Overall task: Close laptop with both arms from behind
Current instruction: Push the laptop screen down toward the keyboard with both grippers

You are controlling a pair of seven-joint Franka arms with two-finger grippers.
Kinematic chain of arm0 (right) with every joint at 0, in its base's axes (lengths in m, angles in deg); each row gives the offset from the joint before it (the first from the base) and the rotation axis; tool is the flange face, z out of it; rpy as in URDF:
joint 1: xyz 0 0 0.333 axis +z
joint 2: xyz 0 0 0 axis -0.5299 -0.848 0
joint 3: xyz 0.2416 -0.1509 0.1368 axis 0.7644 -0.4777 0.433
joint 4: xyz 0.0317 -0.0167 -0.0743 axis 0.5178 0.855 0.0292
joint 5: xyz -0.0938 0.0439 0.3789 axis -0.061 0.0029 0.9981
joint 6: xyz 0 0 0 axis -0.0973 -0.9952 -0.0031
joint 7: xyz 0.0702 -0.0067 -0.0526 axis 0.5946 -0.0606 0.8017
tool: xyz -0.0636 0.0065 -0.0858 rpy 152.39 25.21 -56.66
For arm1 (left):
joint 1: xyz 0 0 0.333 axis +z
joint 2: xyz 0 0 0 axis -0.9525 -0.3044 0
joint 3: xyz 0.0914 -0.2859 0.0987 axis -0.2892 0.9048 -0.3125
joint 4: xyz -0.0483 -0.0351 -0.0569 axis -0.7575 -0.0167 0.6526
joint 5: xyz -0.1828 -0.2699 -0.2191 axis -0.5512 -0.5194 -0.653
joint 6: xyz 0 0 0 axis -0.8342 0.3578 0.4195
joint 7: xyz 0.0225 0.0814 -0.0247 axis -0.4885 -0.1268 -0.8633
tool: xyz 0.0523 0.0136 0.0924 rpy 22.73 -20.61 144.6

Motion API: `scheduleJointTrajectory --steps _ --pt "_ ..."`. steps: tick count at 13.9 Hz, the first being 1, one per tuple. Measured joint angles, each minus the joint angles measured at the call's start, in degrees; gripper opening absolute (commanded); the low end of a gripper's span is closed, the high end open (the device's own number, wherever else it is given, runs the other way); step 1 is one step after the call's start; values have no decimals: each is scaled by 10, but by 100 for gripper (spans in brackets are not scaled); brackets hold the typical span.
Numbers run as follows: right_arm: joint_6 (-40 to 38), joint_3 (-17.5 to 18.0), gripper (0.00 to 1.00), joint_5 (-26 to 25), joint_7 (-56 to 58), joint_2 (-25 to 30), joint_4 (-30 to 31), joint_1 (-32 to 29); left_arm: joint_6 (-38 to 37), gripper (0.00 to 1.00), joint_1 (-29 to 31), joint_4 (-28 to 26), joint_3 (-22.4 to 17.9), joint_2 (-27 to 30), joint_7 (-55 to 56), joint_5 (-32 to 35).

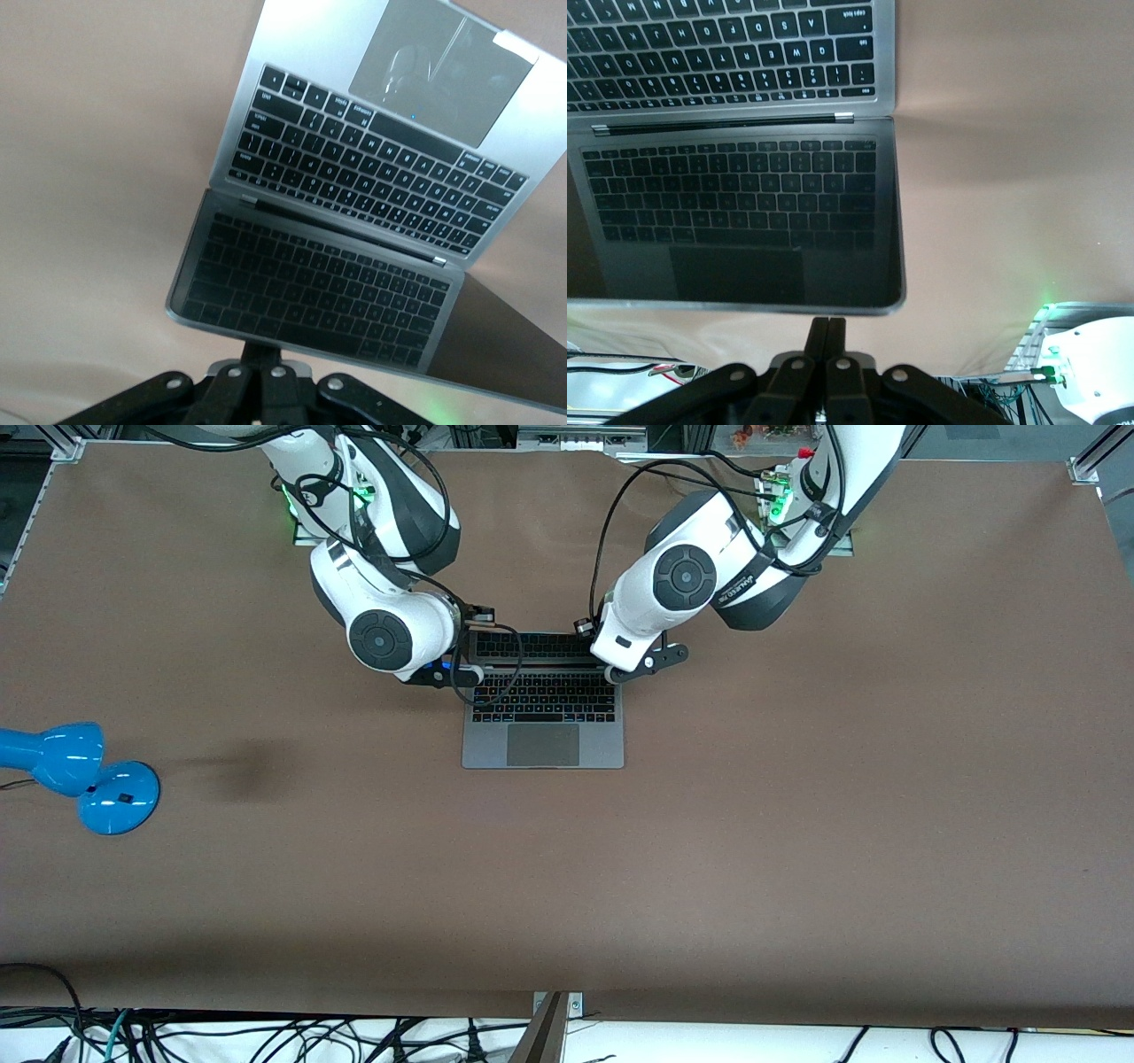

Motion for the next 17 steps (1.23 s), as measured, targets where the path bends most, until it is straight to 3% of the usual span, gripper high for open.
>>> scheduleJointTrajectory --steps 17 --pt "106 -21 0 -36 61 -15 0 -6 1 0 0 86 -10 -89 0 51"
